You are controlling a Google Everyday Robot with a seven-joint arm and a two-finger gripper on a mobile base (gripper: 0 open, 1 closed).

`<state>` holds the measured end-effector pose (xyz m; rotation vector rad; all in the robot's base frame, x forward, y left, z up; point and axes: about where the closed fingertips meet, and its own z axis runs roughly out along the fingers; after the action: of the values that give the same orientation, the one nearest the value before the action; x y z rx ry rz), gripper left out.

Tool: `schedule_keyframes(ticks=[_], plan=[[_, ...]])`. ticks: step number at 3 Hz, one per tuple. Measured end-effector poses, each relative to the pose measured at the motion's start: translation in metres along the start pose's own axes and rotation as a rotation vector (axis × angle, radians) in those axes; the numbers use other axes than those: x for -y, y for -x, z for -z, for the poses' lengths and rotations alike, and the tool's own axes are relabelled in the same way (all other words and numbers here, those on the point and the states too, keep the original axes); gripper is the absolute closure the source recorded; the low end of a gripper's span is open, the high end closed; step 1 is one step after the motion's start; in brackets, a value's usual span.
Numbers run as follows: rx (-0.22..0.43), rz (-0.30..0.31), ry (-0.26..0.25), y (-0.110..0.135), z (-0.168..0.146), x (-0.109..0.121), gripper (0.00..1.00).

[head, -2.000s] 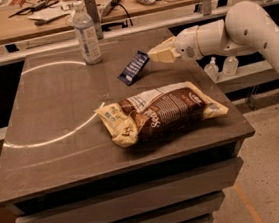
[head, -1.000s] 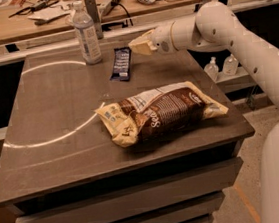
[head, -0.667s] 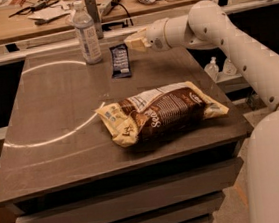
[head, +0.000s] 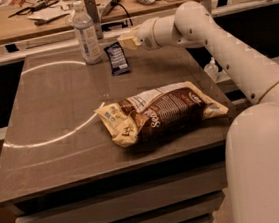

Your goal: Move rxbar blueberry near blue plastic bottle

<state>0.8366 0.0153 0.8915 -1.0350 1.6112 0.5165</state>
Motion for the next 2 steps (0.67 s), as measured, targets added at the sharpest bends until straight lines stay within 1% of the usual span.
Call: schedule_keyframes(ticks=[1,2], plan=[[-0.004,0.011,-0.006,0.0013,-0.0156,-0.0024,1.0],[-0.005,0.008,-0.019,0.002,-0.0238,-0.0023,0.88]])
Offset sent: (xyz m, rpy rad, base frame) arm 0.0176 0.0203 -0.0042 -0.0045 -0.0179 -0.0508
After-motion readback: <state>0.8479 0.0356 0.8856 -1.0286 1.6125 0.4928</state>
